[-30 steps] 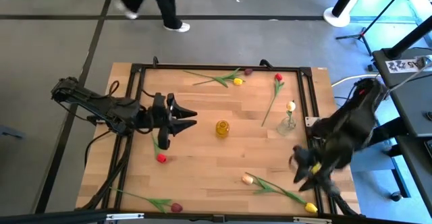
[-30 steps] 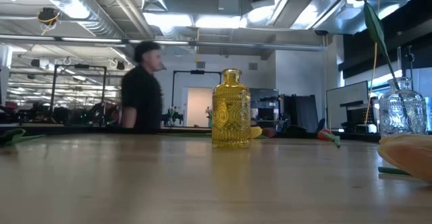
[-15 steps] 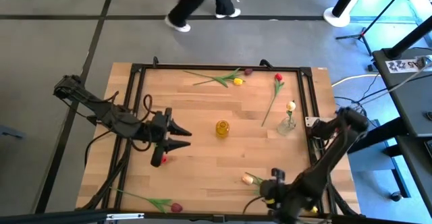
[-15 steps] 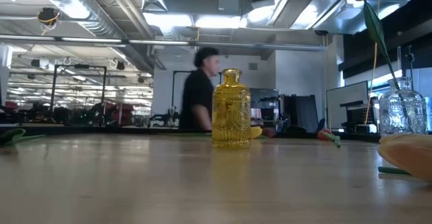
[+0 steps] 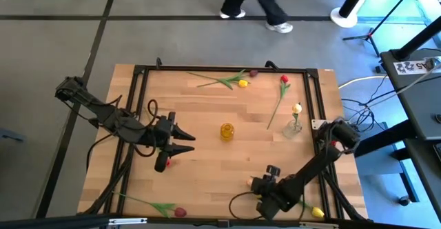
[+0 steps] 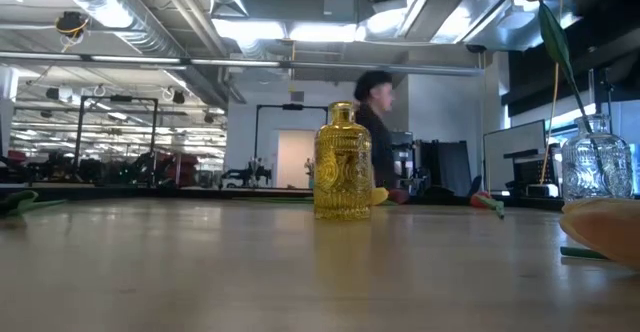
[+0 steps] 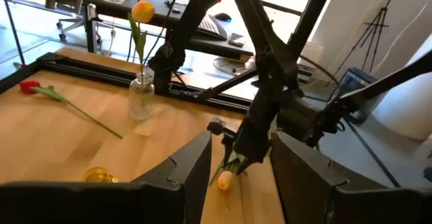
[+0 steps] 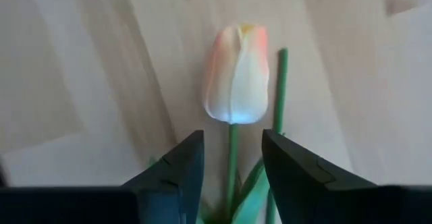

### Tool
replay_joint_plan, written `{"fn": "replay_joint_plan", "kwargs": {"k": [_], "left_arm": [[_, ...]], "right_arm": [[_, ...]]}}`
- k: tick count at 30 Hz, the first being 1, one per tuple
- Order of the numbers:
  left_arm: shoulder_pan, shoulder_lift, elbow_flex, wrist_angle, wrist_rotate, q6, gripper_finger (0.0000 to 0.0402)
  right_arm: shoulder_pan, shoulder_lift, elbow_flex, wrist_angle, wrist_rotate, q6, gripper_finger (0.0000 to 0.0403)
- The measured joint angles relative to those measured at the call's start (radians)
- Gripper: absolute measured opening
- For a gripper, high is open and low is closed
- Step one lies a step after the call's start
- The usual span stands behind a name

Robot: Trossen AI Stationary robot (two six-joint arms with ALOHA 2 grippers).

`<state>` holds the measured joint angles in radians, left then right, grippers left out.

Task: Sort flowers into vase by color
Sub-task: Put the white tulip into the transparent vase

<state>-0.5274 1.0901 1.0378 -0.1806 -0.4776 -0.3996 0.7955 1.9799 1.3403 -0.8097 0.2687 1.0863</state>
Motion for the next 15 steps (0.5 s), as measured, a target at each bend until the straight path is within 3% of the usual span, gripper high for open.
{"fn": "replay_joint_plan", "kwargs": {"k": [6,15], "left_arm": [[0.0,0.0,0.0,0.001,-0.002,-0.001,0.0152],[0.0,-0.001,0.0,0.009,-0.002,-0.013,0.0136]], "right_arm": [[0.0,0.003,-0.058,0.064,-0.011,-0.01,0.0137],[-0.013,-0.004,-0.066,0.12,-0.079,-0.015,0.0012]]}}
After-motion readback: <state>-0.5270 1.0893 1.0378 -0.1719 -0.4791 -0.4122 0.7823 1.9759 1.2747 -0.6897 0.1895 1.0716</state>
